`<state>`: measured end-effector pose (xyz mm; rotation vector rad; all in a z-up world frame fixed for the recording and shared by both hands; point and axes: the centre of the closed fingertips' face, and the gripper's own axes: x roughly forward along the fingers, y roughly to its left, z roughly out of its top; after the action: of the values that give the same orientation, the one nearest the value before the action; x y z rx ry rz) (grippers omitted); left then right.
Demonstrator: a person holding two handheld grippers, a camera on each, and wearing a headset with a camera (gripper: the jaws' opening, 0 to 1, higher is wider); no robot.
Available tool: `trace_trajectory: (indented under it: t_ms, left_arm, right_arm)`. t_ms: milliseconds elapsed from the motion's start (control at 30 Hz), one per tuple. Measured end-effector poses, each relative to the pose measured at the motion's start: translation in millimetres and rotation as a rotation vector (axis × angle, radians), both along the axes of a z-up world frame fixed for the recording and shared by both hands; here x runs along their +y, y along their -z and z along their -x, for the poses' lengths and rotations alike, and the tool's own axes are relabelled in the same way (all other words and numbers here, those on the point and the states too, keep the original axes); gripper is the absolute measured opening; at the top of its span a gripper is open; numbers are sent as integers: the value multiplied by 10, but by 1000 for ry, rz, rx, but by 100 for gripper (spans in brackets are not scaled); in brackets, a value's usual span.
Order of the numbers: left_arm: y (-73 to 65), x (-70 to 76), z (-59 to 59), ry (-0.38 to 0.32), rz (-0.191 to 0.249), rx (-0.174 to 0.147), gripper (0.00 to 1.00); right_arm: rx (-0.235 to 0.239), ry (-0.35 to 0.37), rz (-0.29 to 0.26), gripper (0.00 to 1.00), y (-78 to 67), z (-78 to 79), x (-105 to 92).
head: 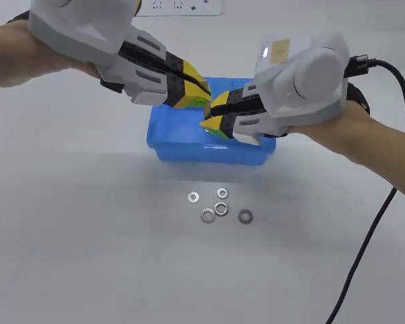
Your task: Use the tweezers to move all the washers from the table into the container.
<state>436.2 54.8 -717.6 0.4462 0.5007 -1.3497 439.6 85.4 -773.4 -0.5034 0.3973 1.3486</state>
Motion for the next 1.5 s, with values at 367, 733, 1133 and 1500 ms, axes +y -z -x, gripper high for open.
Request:
trace_trajectory:
  t_ms: [367,733,1133,1500]
  left_arm:
    - [-64,21,16,-5,-6,-18,6]
    - [-331,-9,231,16,0,-48,6]
    - [-735,-47,680,50,12,-145,6]
    - [-718,-79,1158,52,22,-150,6]
  right_arm:
    - [-16,16,10,12,-77,18,-18]
    - [-45,-12,-3,12,-278,138,-25]
    - [-80,-52,-43,11,-695,542,-43]
    - [-73,-114,-29,11,-667,1060,-72]
